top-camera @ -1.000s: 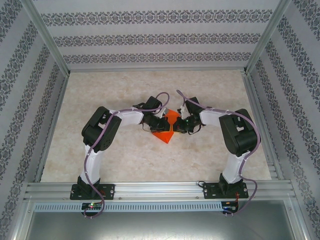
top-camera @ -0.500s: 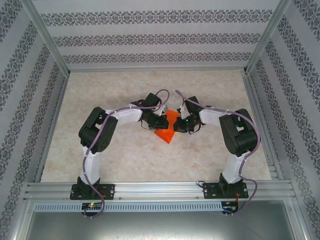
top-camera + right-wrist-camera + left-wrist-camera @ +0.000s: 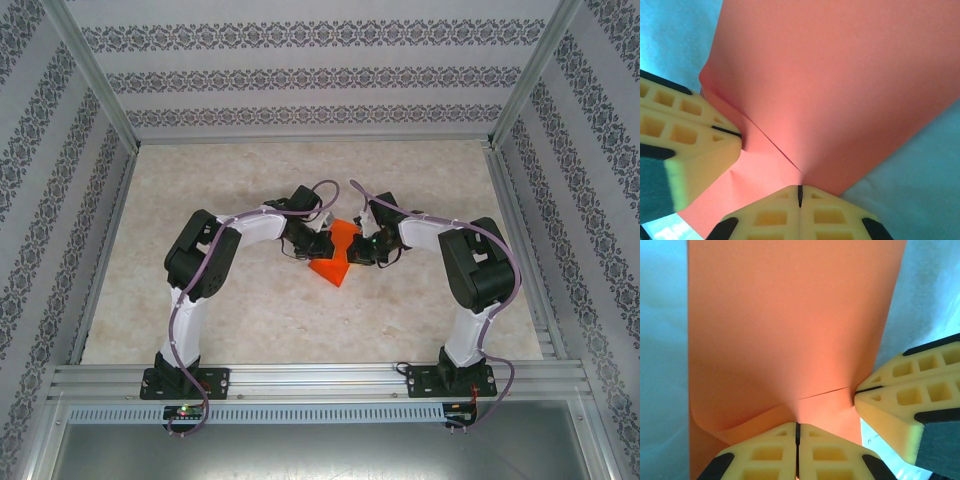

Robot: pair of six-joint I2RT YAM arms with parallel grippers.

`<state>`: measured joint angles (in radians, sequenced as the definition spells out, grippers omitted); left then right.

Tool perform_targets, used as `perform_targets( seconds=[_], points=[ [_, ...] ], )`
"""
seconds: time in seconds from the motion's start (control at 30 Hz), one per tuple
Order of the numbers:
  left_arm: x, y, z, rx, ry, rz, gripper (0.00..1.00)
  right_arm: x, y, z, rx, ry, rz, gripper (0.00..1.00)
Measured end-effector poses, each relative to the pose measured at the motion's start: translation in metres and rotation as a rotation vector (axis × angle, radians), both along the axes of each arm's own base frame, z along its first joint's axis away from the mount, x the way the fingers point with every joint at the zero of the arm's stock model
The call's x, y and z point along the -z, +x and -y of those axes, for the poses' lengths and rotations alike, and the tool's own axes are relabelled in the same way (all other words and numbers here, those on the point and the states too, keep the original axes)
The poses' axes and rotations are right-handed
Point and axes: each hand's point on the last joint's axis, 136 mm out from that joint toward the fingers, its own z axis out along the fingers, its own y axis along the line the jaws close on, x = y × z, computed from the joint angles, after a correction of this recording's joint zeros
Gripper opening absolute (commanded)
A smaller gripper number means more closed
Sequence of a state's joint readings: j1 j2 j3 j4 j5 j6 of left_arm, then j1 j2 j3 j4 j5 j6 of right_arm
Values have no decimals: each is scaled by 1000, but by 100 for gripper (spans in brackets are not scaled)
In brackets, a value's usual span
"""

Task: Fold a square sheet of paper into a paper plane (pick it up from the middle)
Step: Fold the triangle a second time at the center of the table.

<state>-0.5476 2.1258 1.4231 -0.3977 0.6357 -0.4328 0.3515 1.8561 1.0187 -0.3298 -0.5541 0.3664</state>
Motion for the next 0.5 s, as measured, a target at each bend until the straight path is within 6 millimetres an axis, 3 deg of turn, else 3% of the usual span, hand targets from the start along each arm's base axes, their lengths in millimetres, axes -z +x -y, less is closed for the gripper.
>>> perform_targets(
  seconds=[0.37, 0.5],
  points=[
    [1, 1, 0, 12, 2, 5, 9, -1, 1, 1, 4, -6, 4, 10],
    [2, 0, 1, 19, -1, 4, 9, -10, 2, 0, 14, 2, 17, 11]
  ],
)
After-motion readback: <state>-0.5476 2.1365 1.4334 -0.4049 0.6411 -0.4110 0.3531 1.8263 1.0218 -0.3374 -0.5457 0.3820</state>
